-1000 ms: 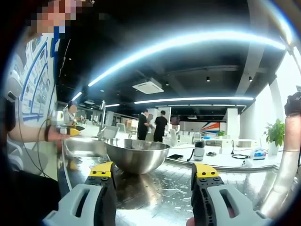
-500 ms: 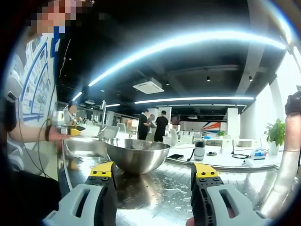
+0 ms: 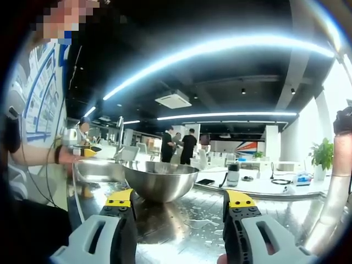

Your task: Pick up bowl with dirty water move over sink pour dirty water into sink return bowl to place

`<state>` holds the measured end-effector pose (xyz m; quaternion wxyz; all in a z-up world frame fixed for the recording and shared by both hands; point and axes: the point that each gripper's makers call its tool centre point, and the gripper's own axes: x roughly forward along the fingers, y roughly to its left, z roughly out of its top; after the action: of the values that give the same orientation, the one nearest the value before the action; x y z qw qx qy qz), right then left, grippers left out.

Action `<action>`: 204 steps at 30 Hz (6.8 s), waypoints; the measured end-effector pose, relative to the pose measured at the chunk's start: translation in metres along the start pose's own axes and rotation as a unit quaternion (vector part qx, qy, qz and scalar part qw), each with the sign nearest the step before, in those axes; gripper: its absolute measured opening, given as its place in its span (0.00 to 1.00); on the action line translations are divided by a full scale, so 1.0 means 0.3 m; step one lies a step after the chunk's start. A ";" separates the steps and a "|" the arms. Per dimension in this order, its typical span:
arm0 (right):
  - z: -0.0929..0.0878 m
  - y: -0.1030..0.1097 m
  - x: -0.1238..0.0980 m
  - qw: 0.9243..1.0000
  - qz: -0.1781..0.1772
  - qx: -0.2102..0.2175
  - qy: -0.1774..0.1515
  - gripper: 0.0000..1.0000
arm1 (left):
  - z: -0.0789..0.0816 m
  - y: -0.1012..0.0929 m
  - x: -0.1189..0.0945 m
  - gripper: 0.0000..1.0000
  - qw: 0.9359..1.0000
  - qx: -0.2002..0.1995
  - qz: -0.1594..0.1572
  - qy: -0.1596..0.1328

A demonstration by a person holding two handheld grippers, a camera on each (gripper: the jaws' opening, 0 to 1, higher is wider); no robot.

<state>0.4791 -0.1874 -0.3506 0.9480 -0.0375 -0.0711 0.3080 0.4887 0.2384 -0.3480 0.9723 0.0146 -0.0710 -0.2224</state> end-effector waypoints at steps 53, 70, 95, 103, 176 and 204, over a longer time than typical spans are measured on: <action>0.124 0.016 0.078 0.998 0.038 -0.009 0.046 0.47 | -0.017 -0.047 0.001 0.51 1.000 0.008 -0.022 0.011; 0.159 -0.003 0.151 0.996 0.043 0.019 0.076 0.43 | -0.018 -0.048 0.001 0.51 1.000 0.009 -0.025 0.012; 0.210 -0.029 0.261 0.990 0.042 0.027 0.130 0.41 | -0.022 -0.049 0.001 0.50 0.999 0.015 -0.025 0.015; 0.200 -0.029 0.276 0.988 0.033 0.029 0.148 0.39 | -0.020 -0.049 0.003 0.50 1.000 0.013 -0.025 0.013; -0.101 -0.090 0.468 0.887 -0.026 0.124 0.443 0.19 | -0.027 -0.021 0.010 0.49 0.999 0.022 -0.018 0.015; -0.203 -0.077 0.471 0.832 -0.048 0.173 0.525 0.09 | -0.021 -0.013 0.003 0.48 1.000 0.024 -0.013 0.012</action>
<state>0.6152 -0.1244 -0.3921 0.8476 -0.0251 0.4896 0.2030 0.4887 0.2344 -0.3543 0.9694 0.0414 -0.0649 -0.2331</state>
